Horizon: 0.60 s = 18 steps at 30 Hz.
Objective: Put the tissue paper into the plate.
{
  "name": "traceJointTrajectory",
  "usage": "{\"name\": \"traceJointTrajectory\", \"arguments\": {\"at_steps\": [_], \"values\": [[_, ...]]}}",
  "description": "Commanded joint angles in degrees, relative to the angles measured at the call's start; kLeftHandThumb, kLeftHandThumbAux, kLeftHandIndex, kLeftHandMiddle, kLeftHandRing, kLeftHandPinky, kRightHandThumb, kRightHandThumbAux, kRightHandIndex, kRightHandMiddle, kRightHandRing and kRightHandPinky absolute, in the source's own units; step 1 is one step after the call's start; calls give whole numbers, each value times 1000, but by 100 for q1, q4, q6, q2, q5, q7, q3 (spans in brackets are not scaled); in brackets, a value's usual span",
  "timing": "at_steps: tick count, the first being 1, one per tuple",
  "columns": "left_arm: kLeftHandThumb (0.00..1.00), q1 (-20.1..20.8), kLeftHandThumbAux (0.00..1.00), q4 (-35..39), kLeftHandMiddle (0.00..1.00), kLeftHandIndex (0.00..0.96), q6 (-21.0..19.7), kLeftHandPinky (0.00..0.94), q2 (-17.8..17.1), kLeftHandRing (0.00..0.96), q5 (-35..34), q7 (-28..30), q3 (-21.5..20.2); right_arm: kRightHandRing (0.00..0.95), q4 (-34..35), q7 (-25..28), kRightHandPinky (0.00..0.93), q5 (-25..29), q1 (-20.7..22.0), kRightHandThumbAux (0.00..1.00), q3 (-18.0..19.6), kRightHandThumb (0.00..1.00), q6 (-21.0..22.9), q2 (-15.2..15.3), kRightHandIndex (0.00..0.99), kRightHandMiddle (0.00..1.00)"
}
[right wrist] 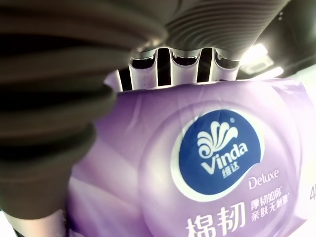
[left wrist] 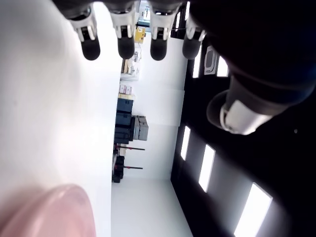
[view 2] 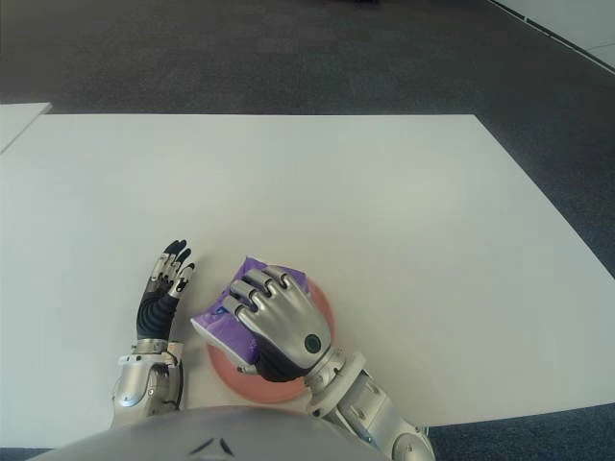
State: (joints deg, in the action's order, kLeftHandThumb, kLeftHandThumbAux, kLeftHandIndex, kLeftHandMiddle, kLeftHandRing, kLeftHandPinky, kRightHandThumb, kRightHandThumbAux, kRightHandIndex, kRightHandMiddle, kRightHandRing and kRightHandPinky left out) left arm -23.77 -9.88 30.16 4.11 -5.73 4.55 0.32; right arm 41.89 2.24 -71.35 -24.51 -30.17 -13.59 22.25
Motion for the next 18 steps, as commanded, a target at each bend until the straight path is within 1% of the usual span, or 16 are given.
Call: {"name": "traceJointTrajectory", "arguments": {"at_steps": [1, 4, 11, 18], "values": [[123, -308, 578, -236, 94, 118, -607, 43, 45, 56, 72, -128, 18, 843, -24, 137, 850, 137, -26, 812, 119, 382, -87, 43, 729, 847], [123, -315, 577, -205, 99, 116, -643, 64, 54, 65, 50, -140, 22, 846, -62, 126, 861, 143, -68, 812, 133, 380, -88, 13, 718, 848], [110, -297, 569, -204, 104, 103, -667, 50, 55, 72, 44, -167, 11, 858, -100, 143, 875, 152, -189, 803, 122, 392, -43, -67, 699, 855], [97, -252, 561, -252, 103, 105, -691, 48, 79, 67, 43, -214, -12, 863, -202, 75, 879, 135, -199, 794, 146, 418, -96, -92, 676, 856]]}}
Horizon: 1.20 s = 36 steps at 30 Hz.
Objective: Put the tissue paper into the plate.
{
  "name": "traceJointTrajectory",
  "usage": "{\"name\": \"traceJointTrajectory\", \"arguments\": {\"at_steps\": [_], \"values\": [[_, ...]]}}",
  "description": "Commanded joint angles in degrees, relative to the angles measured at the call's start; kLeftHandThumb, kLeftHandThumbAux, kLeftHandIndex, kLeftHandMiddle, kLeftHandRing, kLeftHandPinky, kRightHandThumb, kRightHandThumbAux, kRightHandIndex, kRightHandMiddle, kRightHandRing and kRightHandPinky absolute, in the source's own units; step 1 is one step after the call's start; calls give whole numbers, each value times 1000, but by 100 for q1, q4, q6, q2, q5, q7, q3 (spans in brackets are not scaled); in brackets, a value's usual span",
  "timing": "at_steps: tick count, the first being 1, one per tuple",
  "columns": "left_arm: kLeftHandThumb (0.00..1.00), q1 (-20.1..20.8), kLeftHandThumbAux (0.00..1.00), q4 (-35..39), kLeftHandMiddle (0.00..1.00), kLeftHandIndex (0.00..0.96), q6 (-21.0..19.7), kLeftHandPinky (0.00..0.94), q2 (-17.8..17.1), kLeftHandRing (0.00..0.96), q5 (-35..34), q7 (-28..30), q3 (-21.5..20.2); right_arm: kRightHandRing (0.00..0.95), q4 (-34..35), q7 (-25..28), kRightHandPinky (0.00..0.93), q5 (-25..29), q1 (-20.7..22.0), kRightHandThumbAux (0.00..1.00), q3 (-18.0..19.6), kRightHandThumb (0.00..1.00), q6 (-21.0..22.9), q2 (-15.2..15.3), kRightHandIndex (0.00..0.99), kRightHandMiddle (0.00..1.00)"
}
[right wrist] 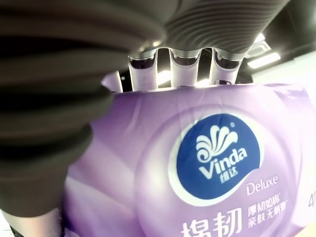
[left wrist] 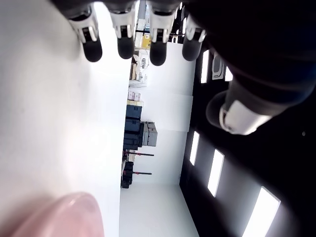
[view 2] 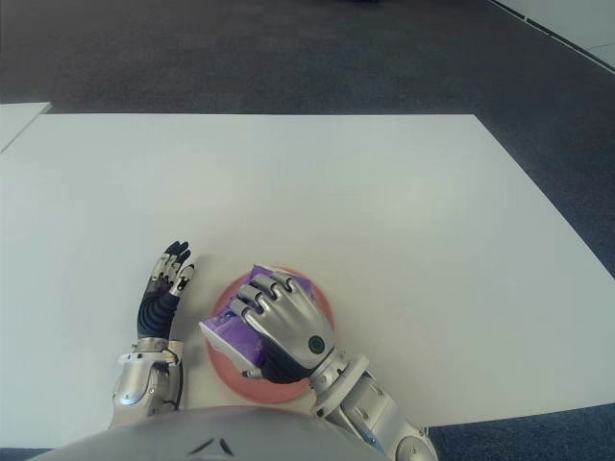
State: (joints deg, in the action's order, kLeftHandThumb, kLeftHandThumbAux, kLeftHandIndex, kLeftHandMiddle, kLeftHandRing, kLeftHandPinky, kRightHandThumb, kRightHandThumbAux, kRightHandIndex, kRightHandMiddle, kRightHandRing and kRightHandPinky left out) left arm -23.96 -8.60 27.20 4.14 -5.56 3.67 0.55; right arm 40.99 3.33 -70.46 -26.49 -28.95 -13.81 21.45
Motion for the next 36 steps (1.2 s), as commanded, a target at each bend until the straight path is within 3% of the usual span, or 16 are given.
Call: {"name": "traceJointTrajectory", "arguments": {"at_steps": [1, 8, 13, 17, 20, 22, 24, 28, 36], "values": [[97, -227, 557, -392, 103, 108, -383, 51, 81, 67, 25, -131, -40, 864, -135, -46, 881, 40, 4, 793, 27, 423, -79, -12, 677, 857], [94, -223, 556, -388, 102, 100, -414, 51, 57, 70, 48, -118, -28, 876, -351, -324, 894, -39, 63, 783, 56, 443, -136, -9, 724, 881], [92, -211, 562, -398, 101, 95, -432, 57, 36, 74, -44, -27, -33, 870, -559, -990, 876, -61, 12, 771, 25, 456, -159, -153, 726, 877], [103, -128, 556, -513, 103, 97, -437, 59, 58, 75, -208, 31, -90, 814, -721, -1433, 808, -73, -17, 716, -32, 376, -138, -268, 676, 827], [115, -117, 547, -507, 99, 95, -528, 44, 49, 65, -274, 36, -91, 473, -751, -1466, 489, -152, 12, 592, -60, 260, -149, -228, 412, 485], [121, -123, 543, -508, 89, 87, -514, 20, 23, 51, -264, 46, -69, 202, -742, -1443, 218, -182, 85, 497, -19, 187, -243, -76, 180, 211], [120, -97, 545, -597, 76, 77, -388, 10, -38, 35, -257, 148, -37, 103, -748, -1548, 111, -137, 75, 434, 117, 164, -408, 193, 92, 108], [109, -91, 550, -687, 47, 53, -234, 2, -134, 10, -253, 369, 13, 21, -839, -1751, 23, -231, 88, 357, 218, 152, -553, 402, 19, 22], [94, -80, 536, -907, 5, 10, 389, 0, -135, 0, 22, 384, 47, 1, -995, -2142, 1, -536, 275, 288, 211, 177, -593, 482, 0, 1]]}}
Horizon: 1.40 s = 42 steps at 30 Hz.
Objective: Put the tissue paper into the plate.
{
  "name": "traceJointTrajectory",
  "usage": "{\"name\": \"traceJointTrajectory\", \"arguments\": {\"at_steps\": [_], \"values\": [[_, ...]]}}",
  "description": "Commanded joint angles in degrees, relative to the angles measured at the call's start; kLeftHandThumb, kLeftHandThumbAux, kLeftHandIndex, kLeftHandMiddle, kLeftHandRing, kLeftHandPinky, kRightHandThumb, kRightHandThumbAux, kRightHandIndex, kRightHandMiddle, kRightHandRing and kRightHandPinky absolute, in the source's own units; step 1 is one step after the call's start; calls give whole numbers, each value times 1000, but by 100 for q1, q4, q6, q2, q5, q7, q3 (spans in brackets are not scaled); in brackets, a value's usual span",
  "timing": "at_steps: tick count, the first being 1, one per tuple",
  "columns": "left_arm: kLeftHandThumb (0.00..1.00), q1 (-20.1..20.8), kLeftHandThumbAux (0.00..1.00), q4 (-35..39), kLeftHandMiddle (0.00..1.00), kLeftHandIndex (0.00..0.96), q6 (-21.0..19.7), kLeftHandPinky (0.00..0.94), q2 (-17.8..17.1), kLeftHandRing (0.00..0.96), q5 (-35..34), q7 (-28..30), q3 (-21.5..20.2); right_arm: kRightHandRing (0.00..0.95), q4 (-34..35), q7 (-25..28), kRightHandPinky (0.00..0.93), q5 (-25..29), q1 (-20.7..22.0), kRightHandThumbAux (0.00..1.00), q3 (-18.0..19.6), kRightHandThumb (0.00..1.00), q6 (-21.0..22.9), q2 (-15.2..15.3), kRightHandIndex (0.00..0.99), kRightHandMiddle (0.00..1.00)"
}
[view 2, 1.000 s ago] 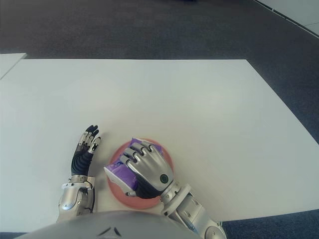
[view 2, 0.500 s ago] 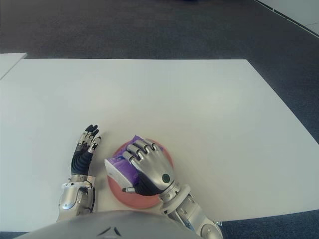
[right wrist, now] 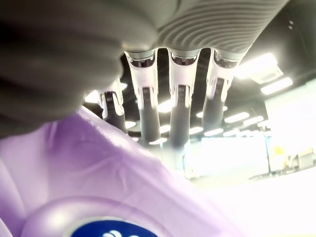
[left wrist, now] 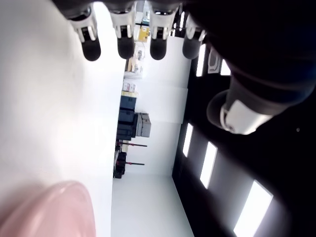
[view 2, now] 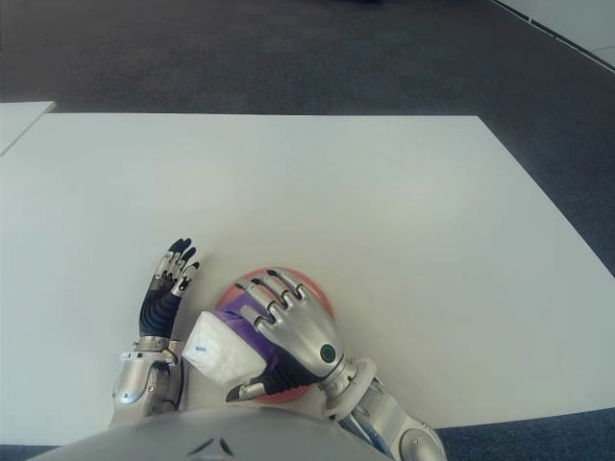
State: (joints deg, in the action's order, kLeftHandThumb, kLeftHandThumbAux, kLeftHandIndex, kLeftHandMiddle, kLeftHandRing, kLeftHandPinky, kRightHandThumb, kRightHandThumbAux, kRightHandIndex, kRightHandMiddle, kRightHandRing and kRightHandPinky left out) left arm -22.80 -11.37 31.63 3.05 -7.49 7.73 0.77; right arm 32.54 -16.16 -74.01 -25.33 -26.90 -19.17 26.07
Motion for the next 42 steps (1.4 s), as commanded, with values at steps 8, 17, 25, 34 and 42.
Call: {"name": "traceJointTrajectory", "arguments": {"at_steps": [8, 17, 25, 34, 42], "values": [[74, -269, 510, -339, 0, 0, -408, 0, -67, 0, 226, 16, 82, 0, -99, -322, 0, -122, 306, 239, 73, 165, -191, 167, 0, 0], [85, -222, 482, -483, 0, 0, -493, 0, -82, 0, -83, 286, 35, 0, -207, -205, 0, -26, 417, 220, 60, 161, -213, 151, 0, 0], [104, -174, 463, -541, 0, 0, -528, 0, -78, 0, -190, 348, -19, 0, -273, -225, 0, 25, 433, 210, 66, 143, -220, 119, 0, 0], [116, -158, 514, -513, 0, 0, -310, 0, -3, 0, -66, 132, -148, 0, -261, -128, 0, 71, 470, 185, 93, 142, -224, 137, 0, 0], [128, -166, 545, -426, 7, 1, -509, 0, 13, 0, -42, 54, -140, 0, -290, -25, 0, 131, 483, 175, 89, 157, -200, 100, 0, 0]]}}
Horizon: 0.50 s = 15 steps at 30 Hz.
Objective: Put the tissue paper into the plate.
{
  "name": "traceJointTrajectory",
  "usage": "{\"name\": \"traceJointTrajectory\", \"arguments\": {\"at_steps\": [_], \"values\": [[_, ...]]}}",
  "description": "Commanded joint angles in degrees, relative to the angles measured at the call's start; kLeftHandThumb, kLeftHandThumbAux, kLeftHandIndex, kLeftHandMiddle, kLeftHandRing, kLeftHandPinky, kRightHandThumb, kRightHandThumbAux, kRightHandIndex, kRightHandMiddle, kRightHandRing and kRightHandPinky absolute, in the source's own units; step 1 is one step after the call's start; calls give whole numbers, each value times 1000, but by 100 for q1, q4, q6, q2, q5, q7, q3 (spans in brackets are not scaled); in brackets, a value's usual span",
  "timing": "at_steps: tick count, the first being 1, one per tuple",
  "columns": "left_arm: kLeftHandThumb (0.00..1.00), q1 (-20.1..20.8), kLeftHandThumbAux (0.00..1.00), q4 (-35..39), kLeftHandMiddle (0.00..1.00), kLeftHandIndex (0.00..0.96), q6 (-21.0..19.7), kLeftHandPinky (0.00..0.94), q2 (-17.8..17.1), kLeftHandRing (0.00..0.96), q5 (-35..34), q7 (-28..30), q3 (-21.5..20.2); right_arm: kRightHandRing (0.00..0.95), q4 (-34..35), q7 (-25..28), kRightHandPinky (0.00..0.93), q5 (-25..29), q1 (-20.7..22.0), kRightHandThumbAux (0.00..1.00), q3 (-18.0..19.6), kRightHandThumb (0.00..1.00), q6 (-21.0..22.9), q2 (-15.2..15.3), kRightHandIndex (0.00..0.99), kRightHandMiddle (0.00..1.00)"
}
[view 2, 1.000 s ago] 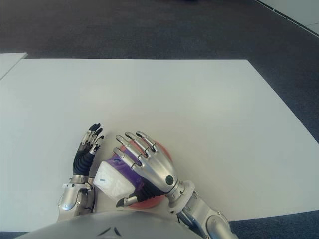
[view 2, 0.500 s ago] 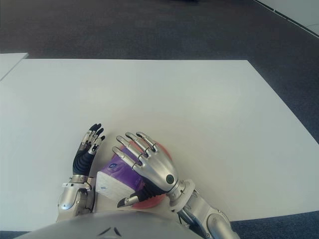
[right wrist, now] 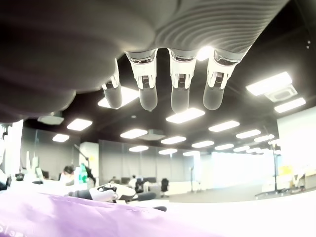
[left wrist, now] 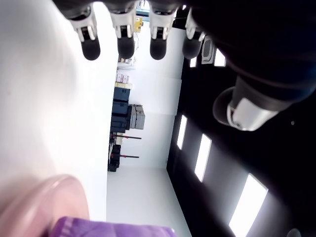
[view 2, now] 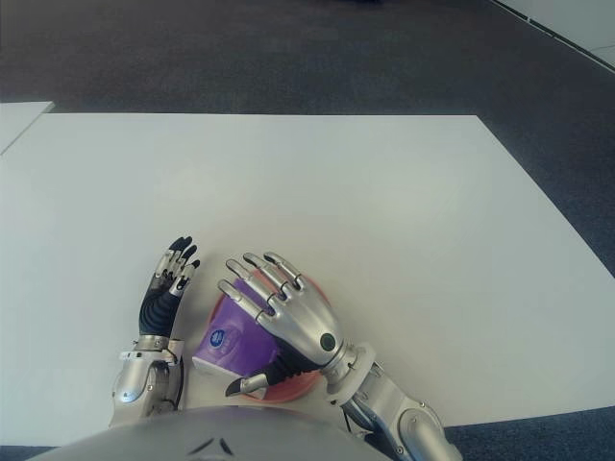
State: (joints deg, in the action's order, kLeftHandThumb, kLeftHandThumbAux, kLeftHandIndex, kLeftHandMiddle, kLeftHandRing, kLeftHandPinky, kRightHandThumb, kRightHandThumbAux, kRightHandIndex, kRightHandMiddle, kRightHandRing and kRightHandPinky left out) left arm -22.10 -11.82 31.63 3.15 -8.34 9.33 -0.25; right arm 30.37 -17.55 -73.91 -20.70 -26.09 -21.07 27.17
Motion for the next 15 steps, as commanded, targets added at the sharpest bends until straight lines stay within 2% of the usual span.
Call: {"name": "traceJointTrajectory", "arguments": {"at_steps": [1, 10, 15], "values": [[129, -239, 550, -357, 9, 2, -549, 0, -1, 0, 41, -112, -35, 0, -75, 127, 0, 121, 21, 175, 6, 159, -6, -15, 0, 0], [120, -326, 562, -2, 8, 12, -1337, 4, 7, 0, 159, -448, -66, 0, -105, 117, 0, 21, -24, 184, 17, 168, 98, -122, 0, 0], [127, -289, 562, 59, 32, 34, -1577, 22, 55, 16, 122, -580, -104, 0, -164, 27, 0, -5, -42, 199, 21, 169, 147, -183, 0, 0]]}}
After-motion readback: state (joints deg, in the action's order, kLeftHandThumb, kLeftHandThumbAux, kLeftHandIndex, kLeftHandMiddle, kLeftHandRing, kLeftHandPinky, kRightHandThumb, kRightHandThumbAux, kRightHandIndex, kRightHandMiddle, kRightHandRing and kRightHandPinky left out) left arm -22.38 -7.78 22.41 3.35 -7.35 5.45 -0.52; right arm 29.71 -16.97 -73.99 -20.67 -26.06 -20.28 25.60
